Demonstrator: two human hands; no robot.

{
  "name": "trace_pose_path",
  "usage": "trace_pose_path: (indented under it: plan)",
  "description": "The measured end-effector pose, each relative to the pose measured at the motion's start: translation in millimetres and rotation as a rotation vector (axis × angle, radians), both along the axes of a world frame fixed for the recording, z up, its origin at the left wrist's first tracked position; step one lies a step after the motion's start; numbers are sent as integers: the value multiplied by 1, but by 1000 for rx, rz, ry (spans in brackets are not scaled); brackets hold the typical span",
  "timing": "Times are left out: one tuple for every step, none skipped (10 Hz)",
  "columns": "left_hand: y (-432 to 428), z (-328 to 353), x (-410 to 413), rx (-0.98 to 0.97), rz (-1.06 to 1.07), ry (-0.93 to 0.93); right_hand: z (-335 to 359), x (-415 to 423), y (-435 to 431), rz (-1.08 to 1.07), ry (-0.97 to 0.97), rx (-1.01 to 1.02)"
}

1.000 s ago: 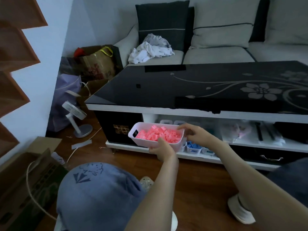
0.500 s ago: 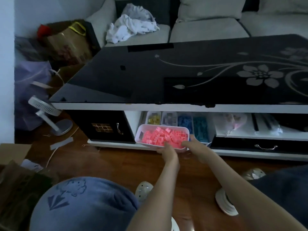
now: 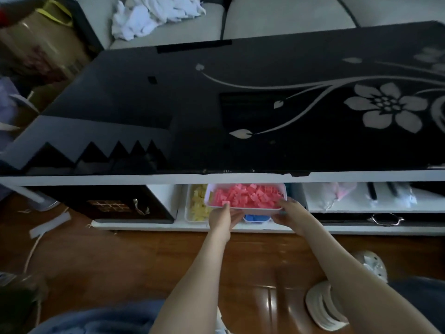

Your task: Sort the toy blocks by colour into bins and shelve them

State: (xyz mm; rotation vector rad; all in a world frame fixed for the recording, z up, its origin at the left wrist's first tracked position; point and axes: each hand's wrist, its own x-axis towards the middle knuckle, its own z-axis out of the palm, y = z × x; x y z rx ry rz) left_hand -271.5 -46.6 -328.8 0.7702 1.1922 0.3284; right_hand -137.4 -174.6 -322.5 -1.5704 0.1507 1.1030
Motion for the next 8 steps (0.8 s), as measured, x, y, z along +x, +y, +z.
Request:
trace_pose_path:
  plan:
    - [-4,-7,7,-11,-7,1,-11,2,0,0,-28,-113]
    - [-5,-12,10,-7,25,-17,-18,-1,2,-33,-21,-114]
    - [-8,-11,11,-17,50,-21,-18,-7,5,-77,-26,-83]
    - [-14,-7,9,-51,54,-11,-12,-15,10,-38,-41,-88]
    - [-17,0,6,-6,8,35,-3,-20,11,5,-92,-159]
    - [-20,14,0,72,-122,119,9,-31,7,27,-163,-191]
    - [-22,42,-1,116,-339,159,17,-47,5,-23,-312,-206]
    - [-26,73,-7,246,-369,131,40,-69,0,79,-510,-238]
